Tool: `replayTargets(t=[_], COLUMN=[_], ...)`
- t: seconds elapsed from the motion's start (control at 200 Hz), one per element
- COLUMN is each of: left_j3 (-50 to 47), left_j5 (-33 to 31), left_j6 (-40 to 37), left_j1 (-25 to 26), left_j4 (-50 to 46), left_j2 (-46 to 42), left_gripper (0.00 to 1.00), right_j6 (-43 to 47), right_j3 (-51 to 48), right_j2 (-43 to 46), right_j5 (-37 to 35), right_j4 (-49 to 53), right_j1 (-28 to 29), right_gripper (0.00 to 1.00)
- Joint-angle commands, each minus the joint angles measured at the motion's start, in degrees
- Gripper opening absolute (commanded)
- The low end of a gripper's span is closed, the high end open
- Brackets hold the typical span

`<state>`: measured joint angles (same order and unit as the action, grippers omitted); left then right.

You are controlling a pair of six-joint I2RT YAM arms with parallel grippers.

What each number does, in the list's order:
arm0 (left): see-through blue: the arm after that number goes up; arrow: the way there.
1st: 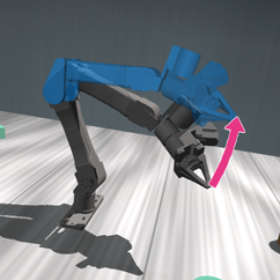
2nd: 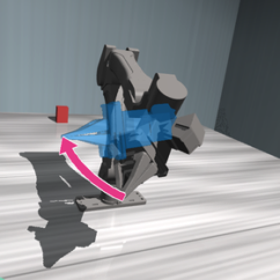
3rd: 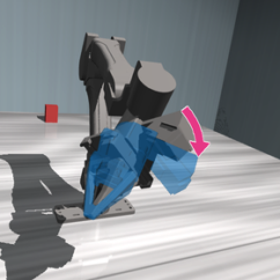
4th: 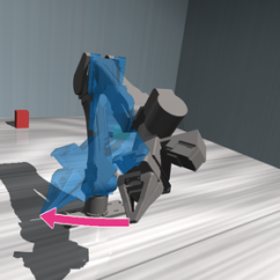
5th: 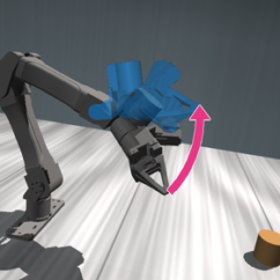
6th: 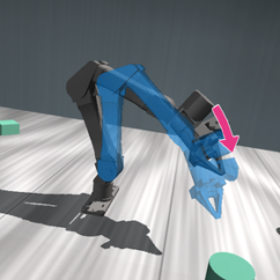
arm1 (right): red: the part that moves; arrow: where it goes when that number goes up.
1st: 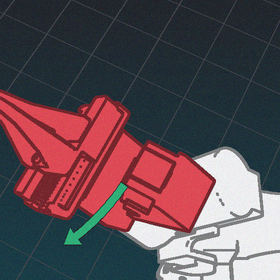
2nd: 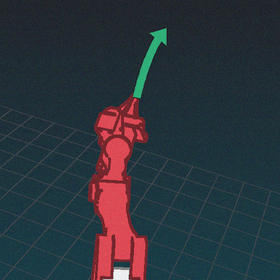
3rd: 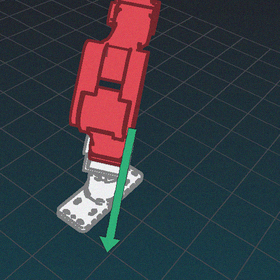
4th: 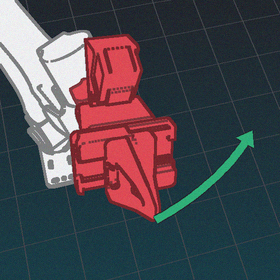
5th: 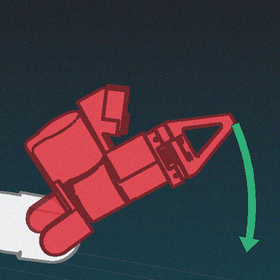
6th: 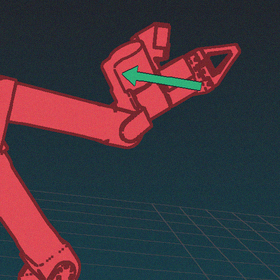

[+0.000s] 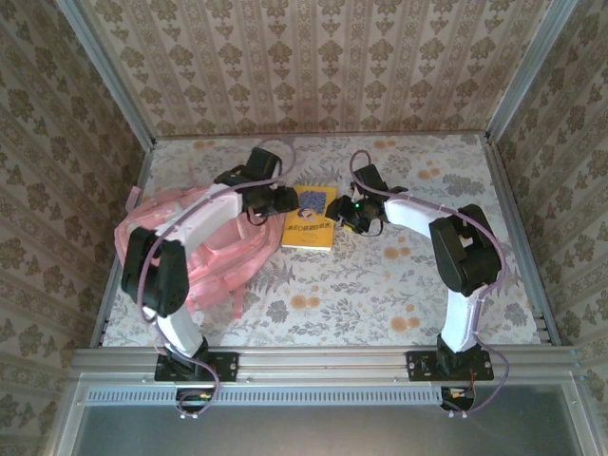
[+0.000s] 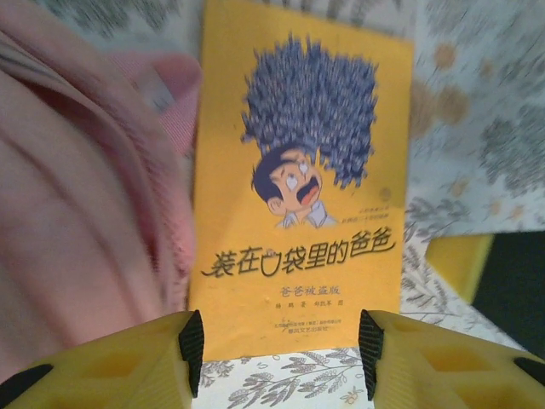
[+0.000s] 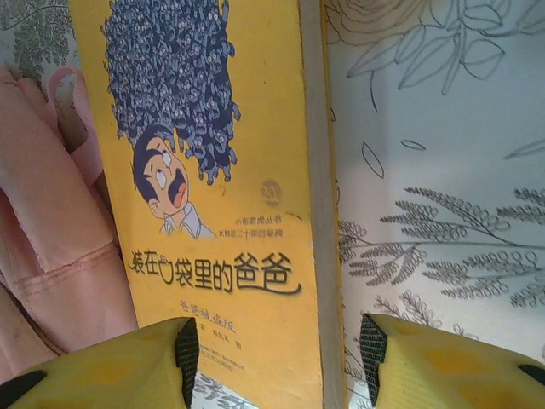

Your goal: Pack books, pencil case, and school supplies into a backpack

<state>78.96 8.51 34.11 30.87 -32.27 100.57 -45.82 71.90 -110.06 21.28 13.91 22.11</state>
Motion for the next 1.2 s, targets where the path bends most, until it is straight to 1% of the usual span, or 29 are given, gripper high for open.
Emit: replayTargets(t=[0.0, 0.075, 0.185, 0.32, 0.43, 0.505, 0.545, 0.68, 0.795, 1.02, 1.195], left_j3=[2.75, 2.72, 0.95, -0.75, -1.74, -2.51, -2.86, -4.37, -4.41, -4.68, -5.31], left_j5=[-3.76, -6.94, -7.90, -8.17, -6.12, -4.31, -3.37, 0.12, 2.00, 3.42, 4.65], left_j6=[2.67, 5.25, 6.79, 7.87, 8.93, 9.70, 10.15, 11.23, 11.09, 10.76, 11.15], left_j1=[1.90, 1.67, 0.97, 0.77, 0.77, 0.77, 0.77, 0.81, 0.95, 1.03, 1.03], left_j4=[-0.86, -1.88, -0.17, 2.02, 3.75, 5.19, 5.86, 8.68, 9.35, 9.80, 10.57], left_j2=[3.17, 5.91, 8.17, 9.86, 11.87, 13.35, 13.96, 15.33, 16.49, 17.27, 17.37], left_gripper=[0.52, 0.50, 0.50, 0.50, 0.48, 0.44, 0.42, 0.35, 0.29, 0.24, 0.21], right_j6=[0.47, 0.79, 1.05, 0.50, -0.84, -2.07, -2.41, -2.18, -0.47, 2.36, 5.35], right_j3=[3.16, 4.04, 5.12, 5.61, 5.65, 5.37, 5.28, 5.20, 6.02, 7.19, 9.30], right_j2=[-2.59, -3.88, -5.55, -7.23, -8.62, -9.45, -9.47, -8.03, -7.03, -5.73, -5.33], right_j5=[2.10, 2.98, 4.42, 6.04, 7.73, 9.94, 10.69, 11.21, 11.36, 12.19, 10.66], right_j4=[0.84, 0.72, 0.43, -0.63, -2.35, -4.20, -4.77, -5.22, -3.37, -0.89, 2.84], right_j1=[-0.47, -0.64, -0.74, -0.84, -0.88, -0.92, -0.93, -0.79, -0.58, 0.60, 2.01], right_gripper=[0.54, 0.53, 0.52, 0.48, 0.46, 0.42, 0.38, 0.32, 0.31, 0.30, 0.29])
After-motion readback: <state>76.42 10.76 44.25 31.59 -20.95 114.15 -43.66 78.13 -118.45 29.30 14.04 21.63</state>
